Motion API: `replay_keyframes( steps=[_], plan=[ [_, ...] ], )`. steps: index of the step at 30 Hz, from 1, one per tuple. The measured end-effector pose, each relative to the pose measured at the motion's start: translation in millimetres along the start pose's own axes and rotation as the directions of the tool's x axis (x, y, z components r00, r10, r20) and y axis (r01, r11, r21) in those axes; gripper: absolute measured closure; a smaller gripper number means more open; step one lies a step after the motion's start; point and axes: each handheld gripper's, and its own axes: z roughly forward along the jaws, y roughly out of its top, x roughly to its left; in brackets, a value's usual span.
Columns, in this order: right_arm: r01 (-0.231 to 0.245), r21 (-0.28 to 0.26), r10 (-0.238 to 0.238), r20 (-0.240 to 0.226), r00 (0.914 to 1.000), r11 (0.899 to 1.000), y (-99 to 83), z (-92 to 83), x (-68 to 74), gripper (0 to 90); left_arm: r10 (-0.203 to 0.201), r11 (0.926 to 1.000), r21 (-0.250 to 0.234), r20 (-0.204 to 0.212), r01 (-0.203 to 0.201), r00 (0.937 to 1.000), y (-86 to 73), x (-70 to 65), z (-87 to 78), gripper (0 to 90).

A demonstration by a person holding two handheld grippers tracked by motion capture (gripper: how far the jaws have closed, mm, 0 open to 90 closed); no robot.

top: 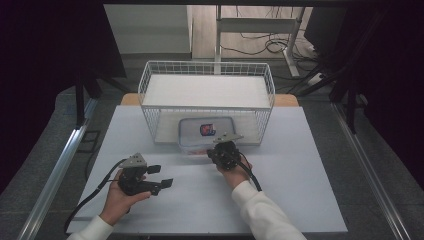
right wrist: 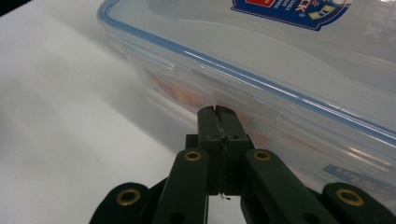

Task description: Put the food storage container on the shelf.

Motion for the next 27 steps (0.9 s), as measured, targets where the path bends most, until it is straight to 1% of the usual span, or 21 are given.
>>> replay_keyframes(
  steps=[3, 8, 10, 12, 17, 20, 25, 27],
  plan=[
    [-0.006, -0.014, 0.006, 0.000, 1.0000, 1.000, 2.1, 3.6, -1.3, 89.3, -0.002, 1.0000, 0.000, -0.002, 0.002, 1.0000, -0.1, 1.0, 0.7, 24.7],
    [-0.037, -0.025, 0.037, 0.003, 0.9993, 0.999, 7.7, 11.8, -4.6, 89.3, -0.008, 1.0000, -0.002, -0.002, 0.008, 1.0000, -1.0, 1.8, -0.9, 24.6],
    [-0.042, -0.025, 0.042, 0.008, 0.9991, 0.999, 9.9, 14.4, -6.2, 89.3, -0.019, 0.9997, -0.018, 0.012, 0.019, 0.9997, 0.0, 1.7, -2.9, 24.5],
    [-0.045, -0.027, 0.046, 0.018, 0.9988, 0.999, 12.5, 16.4, -8.6, 89.3, -0.023, 0.9993, -0.028, 0.016, 0.024, 0.9996, 0.7, 2.2, -4.7, 24.5],
    [-0.072, -0.039, 0.073, 0.041, 0.9965, 0.997, 18.1, 20.2, -16.7, 89.3, -0.022, 0.9995, -0.022, 0.017, 0.022, 0.9996, 0.5, 2.6, -4.0, 24.5],
    [-0.106, -0.041, 0.108, 0.039, 0.9934, 0.993, 21.1, 23.0, -22.2, 89.3, -0.021, 0.9996, -0.021, 0.017, 0.021, 0.9996, 0.4, 2.8, -3.9, 24.5],
    [-0.114, -0.041, 0.116, 0.054, 0.9918, 0.993, 28.0, 27.7, -26.2, 89.3, -0.033, 0.9990, -0.029, 0.033, 0.034, 0.9989, 1.4, 3.2, -4.4, 24.5],
    [-0.117, -0.039, 0.119, 0.060, 0.9911, 0.992, 29.8, 29.7, -27.3, 89.3, -0.035, 0.9989, -0.029, 0.032, 0.036, 0.9989, 1.5, 3.7, -4.4, 24.5]
  ],
)
